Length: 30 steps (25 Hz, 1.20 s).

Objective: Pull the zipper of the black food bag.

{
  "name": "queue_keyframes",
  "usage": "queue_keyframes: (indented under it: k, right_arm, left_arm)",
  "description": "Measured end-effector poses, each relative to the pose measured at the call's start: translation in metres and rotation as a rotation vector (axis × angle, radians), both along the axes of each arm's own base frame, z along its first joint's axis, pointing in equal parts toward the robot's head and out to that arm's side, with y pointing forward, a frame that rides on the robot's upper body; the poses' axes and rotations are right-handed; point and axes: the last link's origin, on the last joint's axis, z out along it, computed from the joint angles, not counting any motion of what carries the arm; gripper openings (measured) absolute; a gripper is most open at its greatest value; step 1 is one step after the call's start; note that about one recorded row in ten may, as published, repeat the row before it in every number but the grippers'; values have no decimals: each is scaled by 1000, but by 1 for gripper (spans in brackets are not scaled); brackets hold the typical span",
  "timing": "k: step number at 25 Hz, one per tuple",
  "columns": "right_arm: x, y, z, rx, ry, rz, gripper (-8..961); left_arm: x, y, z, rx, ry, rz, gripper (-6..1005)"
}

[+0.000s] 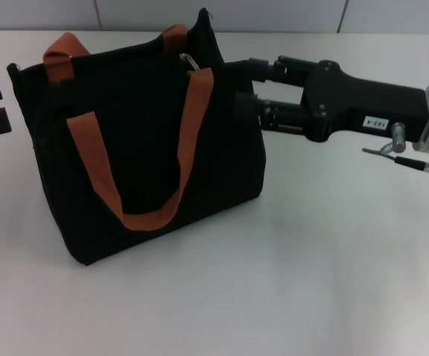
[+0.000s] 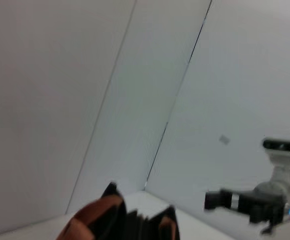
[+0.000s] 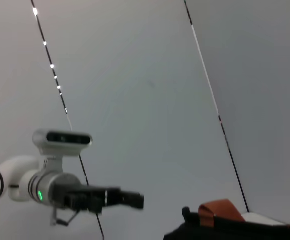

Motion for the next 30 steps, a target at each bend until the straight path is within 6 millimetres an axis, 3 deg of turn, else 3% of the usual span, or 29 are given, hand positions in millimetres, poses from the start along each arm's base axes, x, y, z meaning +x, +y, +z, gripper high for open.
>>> queue_keyframes:
  k: [8, 9, 10, 11, 13, 16, 17, 19, 20, 25, 26, 29, 30]
  right_arm:
    - [18, -19, -11, 52, -30, 103, 711]
    - [20, -21, -13, 56, -29, 115, 711]
    - [22, -24, -14, 61, -28, 130, 711]
    - [24, -27, -16, 62, -27, 138, 711]
    - [30, -33, -22, 63, -26, 150, 711]
    - [35, -39, -27, 57, -39, 164, 711]
    - [41, -46, -33, 34, -64, 179, 711]
    - [44, -49, -36, 20, -78, 184, 710]
    - [49, -54, -40, 5, -95, 186, 710]
    - [68, -72, -52, -30, -134, 166, 710]
    - [71, -76, -54, -34, -139, 163, 710]
    - [81, -88, -58, -62, -165, 154, 710]
    - [82, -90, -59, -67, -167, 153, 719]
  left_arm:
    - [8, -4, -8, 55, -94, -48, 782]
    - [17, -8, -37, 87, -155, -130, 782]
    - [20, -9, -49, 72, -158, -160, 782]
    - [20, -9, -49, 72, -158, -160, 782]
    - [29, -16, -84, 11, -157, -253, 782]
    - [29, -16, -84, 11, -157, -253, 782]
    - [34, -26, -115, -58, -144, -335, 782]
    - [34, -26, -115, -58, -144, -335, 782]
    - [32, -33, -130, -93, -126, -365, 782]
    - [32, -33, -130, -93, -126, -365, 782]
    - [28, -37, -141, -93, -103, -369, 782]
    - [28, -37, -141, -93, -103, -369, 782]
    - [12, -38, -164, -97, 2, -316, 782]
